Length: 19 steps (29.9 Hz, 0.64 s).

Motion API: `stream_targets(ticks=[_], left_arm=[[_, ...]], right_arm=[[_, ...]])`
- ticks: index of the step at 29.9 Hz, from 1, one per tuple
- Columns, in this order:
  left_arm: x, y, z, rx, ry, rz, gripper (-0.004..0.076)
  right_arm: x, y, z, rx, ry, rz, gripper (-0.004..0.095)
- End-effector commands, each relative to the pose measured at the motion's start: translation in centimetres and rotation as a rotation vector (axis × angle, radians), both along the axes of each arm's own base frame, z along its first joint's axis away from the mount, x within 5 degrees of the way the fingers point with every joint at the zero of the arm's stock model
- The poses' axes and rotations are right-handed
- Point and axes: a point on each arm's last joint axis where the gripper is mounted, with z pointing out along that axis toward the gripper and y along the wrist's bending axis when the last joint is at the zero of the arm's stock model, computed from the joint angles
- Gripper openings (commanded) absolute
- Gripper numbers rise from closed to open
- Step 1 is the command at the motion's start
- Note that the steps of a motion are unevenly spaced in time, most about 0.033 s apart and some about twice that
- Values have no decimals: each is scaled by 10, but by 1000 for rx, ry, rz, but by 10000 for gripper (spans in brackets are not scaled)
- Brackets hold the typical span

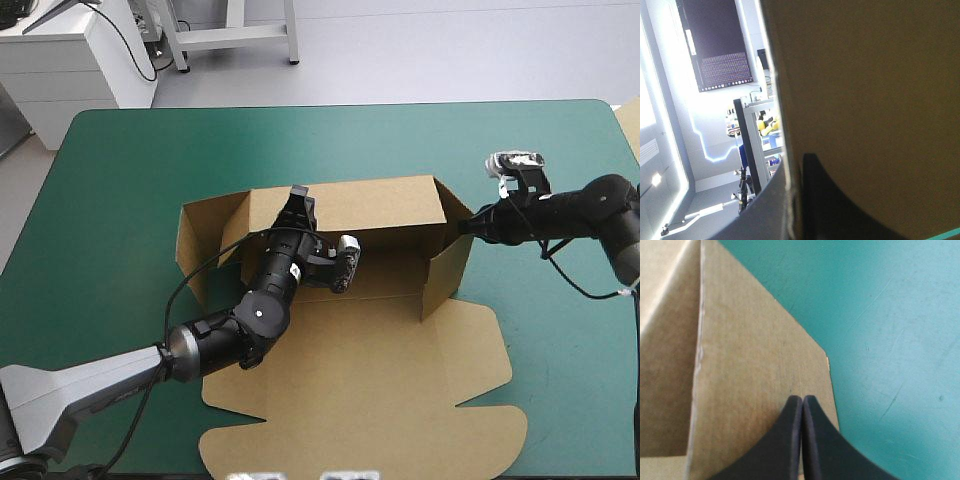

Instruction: Fold the box

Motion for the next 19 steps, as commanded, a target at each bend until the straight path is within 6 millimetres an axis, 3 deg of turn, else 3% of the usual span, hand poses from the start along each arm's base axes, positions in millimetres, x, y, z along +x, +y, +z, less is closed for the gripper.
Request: stream_targets(ticks=[1, 7, 11, 14, 19], left_arm=[[-1, 0, 14, -2, -58, -25, -8], [0, 1, 15, -16, -64, 1, -8], [0, 2, 15, -3, -69, -1, -8], [0, 2, 15, -3, -69, -1, -8], [0, 2, 15, -3, -69, -1, -8]], right_arm=[[-15, 2, 10, 25, -143, 7, -21], [-25, 7, 4, 14, -169, 111, 0], [-29, 9, 2, 0, -147, 166, 92], [-34, 10, -1, -35, -129, 245, 230], [-36, 10, -2, -63, -135, 285, 553]])
